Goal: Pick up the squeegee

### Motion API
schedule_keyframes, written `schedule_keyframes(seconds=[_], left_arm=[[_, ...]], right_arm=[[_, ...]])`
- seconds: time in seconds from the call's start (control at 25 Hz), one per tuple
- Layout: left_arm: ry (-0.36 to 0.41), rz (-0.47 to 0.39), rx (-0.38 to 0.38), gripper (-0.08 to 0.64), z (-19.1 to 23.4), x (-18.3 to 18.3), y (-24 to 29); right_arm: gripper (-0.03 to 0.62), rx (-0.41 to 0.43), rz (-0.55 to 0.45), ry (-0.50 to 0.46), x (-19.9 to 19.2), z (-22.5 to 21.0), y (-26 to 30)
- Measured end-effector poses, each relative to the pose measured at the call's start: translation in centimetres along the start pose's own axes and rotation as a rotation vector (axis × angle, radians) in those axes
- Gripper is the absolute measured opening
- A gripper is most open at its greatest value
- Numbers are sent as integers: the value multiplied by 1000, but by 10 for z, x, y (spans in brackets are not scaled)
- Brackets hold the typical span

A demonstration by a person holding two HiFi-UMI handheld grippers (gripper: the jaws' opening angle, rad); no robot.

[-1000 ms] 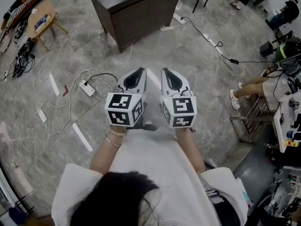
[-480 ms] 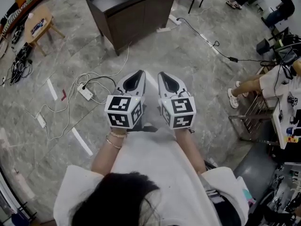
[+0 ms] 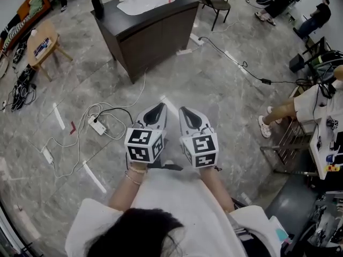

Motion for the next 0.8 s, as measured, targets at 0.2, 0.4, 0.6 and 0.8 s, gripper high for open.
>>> schedule_keyframes(seconds=[0.2,0.4,0.6,0.8], left_arm=[[-12,7,-12,40,15,6,29],[-26,26,0,40,37,10,54],[-26,64,-14,40,55,16,75],[-2,51,-36,40,74,38,100]], right_arm=[[28,2,21,24,1,-20,23],[28,5,46,32,0,-38,52],[28,15,69,44,7,-43,82],[28,2,58,77,18,-53,117]])
Point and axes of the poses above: the fingertips, and each gripper's own axes: y forward along the fingers, z to its left, x out of its top, the point moved 10 cm from there along -y, backward along the fingers, and after that the axes turned 9 degrees about -z, right-handed, at the moved point
